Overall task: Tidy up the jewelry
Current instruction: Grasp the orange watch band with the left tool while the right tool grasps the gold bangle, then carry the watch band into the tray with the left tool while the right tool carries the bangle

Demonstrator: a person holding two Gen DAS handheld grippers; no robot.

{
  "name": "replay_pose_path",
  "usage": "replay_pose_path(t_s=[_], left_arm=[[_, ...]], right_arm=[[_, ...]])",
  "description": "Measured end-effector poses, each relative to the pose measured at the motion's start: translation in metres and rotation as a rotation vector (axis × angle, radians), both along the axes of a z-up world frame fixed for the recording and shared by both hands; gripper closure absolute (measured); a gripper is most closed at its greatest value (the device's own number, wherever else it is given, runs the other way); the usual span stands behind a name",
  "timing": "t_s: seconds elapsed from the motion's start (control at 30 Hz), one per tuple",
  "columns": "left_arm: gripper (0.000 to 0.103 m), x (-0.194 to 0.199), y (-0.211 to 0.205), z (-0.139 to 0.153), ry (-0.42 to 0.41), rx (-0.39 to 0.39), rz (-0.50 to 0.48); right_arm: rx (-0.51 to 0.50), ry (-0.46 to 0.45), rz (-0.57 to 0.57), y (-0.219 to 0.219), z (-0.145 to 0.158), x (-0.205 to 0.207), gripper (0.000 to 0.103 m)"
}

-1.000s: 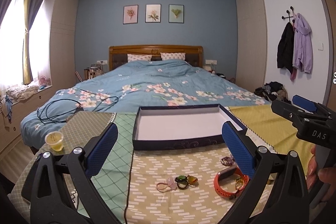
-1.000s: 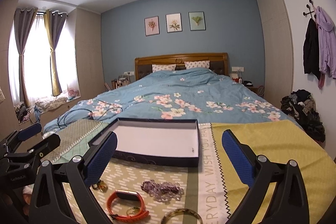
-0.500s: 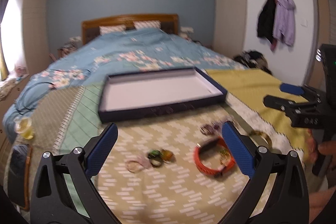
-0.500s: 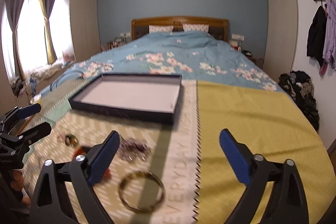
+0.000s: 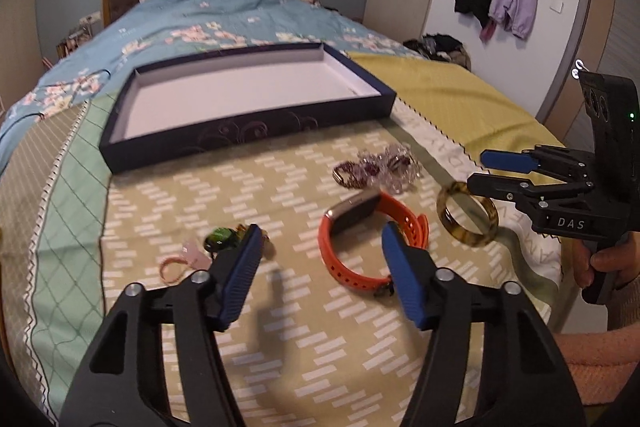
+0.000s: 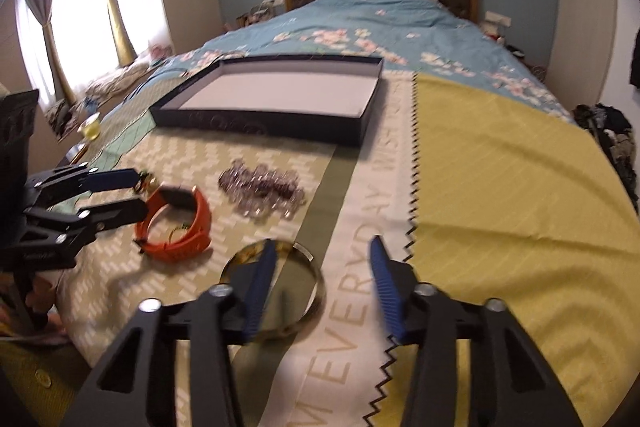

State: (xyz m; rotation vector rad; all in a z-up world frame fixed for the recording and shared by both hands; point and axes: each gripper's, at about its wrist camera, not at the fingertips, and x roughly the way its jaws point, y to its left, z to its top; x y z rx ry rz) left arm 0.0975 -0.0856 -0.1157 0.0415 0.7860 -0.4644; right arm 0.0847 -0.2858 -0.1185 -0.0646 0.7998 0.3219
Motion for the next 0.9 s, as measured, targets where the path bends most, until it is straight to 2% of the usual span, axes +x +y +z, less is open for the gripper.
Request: replay_pose_path(t_s=[0.13,0.17,0.2,0.33,0.4,0.47,0.6,0.9], left_arm=[[0.056,0.006,-0.006,-0.006,0.054,-0.002,-0.031],[0.059,0.006,-0.006,-0.006,0.063,-0.004,-0.036],[0.062,0.006,-0.006,-0.006,0.072,-0.005,-0.041],[0.068,0.011,-0.007,-0.008,0.107,-0.004,-0.049],[0.075,0.012,-0.009,-0.007,0.101,0.023,-0.048],[0.081,0.015,-0.01,-0.007,0.103,0.04,-0.059],[0.092,0.016,-0.011,-0.007,0.094,0.064,-0.052],[0.094,0.019,0.003,0.001,0.087,0.014,-0.045]], right_arm=[[-0.023,0.034,0.03,0.005,-0.005,0.002,0.067],[-0.025,0.042,0.036,0.006,-0.007,0.004,0.07],[-0.025,0.052,0.044,0.007,-0.008,0.005,0.077],[-0.042,0.065,0.063,0.01,-0.01,0.007,0.082],[-0.048,0.069,0.067,0.01,-0.009,0.008,0.094],[-0.051,0.071,0.075,0.009,-0.008,0.009,0.098],[-0.043,0.07,0.088,0.007,-0.006,0.009,0.098],[-0.001,0.012,0.104,0.006,0.02,0.011,0.097]])
